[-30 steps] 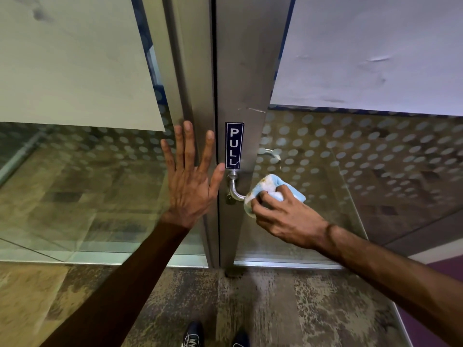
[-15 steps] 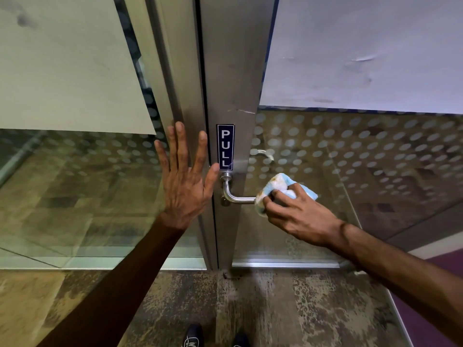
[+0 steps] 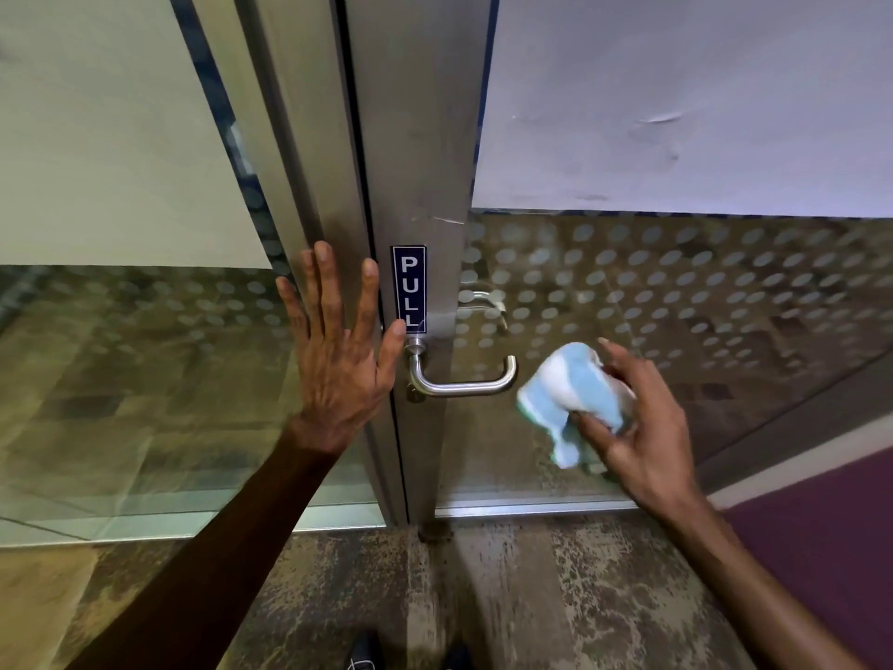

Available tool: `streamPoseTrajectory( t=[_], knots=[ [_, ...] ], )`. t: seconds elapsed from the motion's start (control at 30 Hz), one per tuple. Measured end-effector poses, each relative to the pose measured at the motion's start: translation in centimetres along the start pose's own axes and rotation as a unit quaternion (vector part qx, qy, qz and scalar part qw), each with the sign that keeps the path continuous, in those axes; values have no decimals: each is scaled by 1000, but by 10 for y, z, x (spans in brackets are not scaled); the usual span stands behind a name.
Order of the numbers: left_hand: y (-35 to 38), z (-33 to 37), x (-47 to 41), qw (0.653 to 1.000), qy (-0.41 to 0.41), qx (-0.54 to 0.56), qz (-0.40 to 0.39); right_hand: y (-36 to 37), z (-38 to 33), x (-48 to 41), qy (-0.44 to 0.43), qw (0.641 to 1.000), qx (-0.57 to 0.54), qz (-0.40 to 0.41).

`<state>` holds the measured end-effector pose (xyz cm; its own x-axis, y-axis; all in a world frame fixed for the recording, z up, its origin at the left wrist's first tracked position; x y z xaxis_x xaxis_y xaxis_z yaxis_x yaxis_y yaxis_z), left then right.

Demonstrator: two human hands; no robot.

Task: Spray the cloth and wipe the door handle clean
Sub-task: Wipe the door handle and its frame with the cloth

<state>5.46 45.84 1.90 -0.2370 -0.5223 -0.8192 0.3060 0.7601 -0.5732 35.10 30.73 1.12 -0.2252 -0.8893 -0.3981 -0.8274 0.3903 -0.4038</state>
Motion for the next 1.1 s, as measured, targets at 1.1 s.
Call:
streamPoseTrajectory(
  t=[1.1],
  knots=[
    [-5,-7,-5,999,20,23,-16,120,40,-27,387,819,-396,149]
  ],
)
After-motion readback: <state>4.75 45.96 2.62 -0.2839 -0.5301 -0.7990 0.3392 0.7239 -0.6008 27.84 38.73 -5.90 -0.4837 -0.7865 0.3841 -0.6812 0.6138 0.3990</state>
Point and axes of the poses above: each hand's wrist, its own x-axis away from the middle knuckle, its own y-axis out of the palm, z = x × y, the point moved 6 cm from there along -x, towards the middle knuckle, and after that the axes turned 15 degrees about -x, right-handed, at the moved point
